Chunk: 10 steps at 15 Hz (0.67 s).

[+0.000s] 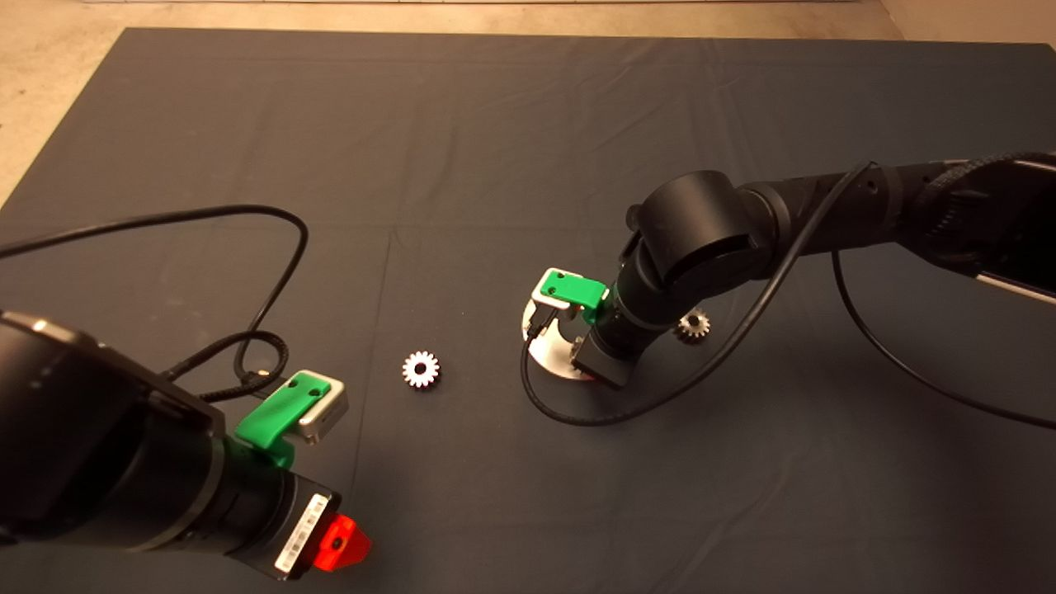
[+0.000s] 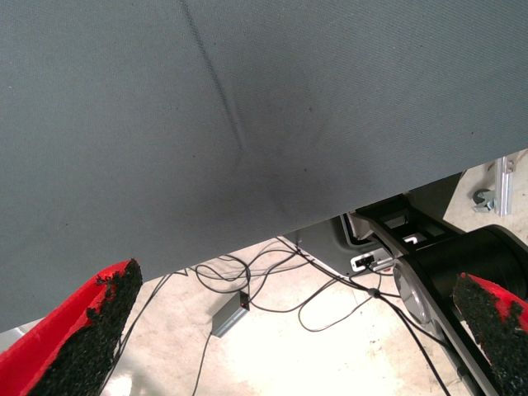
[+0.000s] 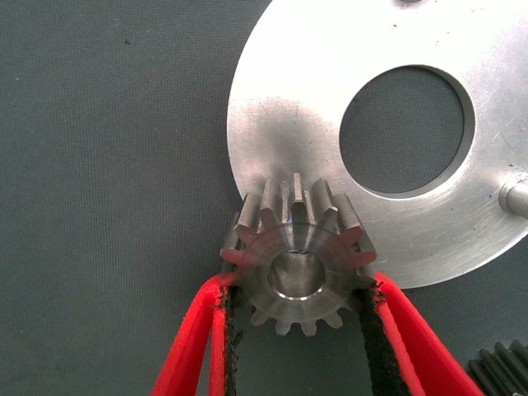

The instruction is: Install three planetary gears onto the carrier pins

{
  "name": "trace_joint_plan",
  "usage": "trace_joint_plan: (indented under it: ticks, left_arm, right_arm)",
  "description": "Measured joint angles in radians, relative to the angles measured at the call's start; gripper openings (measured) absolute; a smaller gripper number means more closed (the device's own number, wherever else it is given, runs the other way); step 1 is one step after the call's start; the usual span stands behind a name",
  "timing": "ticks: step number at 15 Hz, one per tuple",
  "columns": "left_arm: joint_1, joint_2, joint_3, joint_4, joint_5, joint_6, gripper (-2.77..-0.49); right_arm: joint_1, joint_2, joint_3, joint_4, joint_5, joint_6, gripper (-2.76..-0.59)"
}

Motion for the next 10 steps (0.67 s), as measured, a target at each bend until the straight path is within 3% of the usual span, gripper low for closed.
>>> trace_joint_plan:
  ticks: [4, 10]
  left_arm:
    - [0.000, 0.000, 0.000, 0.000, 0.000, 0.000, -0.51]
    - [0.000, 0.000, 0.000, 0.000, 0.000, 0.000, -0.51]
  right_arm:
    - [-0.007, 0.000, 0.003, 0.003, -0.005, -0.003, -2.55]
    - [-0.017, -0.003, 0.003, 0.006, -0.002, -0.003, -2.55]
